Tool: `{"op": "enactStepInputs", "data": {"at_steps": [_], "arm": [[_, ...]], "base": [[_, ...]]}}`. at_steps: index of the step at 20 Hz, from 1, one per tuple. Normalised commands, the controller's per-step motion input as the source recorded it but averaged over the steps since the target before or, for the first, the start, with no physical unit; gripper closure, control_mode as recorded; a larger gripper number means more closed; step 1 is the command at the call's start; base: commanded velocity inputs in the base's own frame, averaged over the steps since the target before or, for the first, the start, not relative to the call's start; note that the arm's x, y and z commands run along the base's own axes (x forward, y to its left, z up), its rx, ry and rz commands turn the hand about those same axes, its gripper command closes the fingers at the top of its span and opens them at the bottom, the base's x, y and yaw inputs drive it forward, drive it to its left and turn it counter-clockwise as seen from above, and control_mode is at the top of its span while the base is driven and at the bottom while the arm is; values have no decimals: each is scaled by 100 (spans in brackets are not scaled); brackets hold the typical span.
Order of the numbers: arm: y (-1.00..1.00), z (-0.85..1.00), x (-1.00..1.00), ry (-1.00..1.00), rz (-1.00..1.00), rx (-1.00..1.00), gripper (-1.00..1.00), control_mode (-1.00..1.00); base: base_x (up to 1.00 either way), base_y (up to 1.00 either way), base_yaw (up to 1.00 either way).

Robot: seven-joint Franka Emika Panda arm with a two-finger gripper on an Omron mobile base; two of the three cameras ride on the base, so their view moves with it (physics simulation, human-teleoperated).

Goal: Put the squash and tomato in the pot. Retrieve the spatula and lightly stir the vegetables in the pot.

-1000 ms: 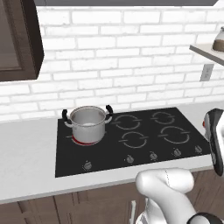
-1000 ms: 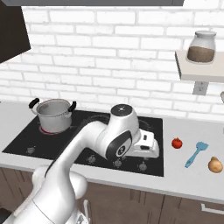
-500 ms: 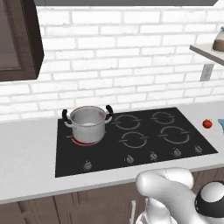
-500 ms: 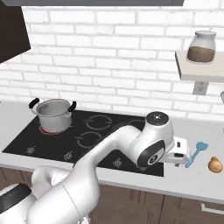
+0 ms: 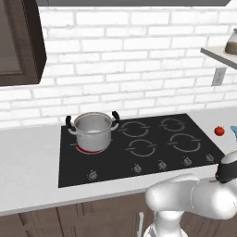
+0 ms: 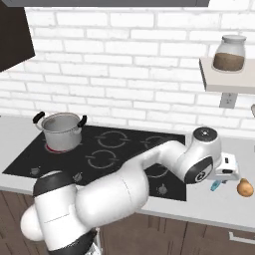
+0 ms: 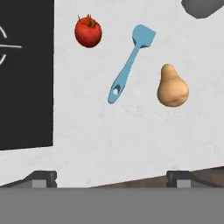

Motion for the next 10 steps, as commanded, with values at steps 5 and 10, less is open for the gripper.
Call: {"op": "enactStepInputs", "data": {"at_steps": [5,10], "arm": [[-75,-7,37,3,-2,0,-100,-100],[-63,-15,13,0,0,0,-100,-100]], "base": [[0,0,0],[0,0,0]]}}
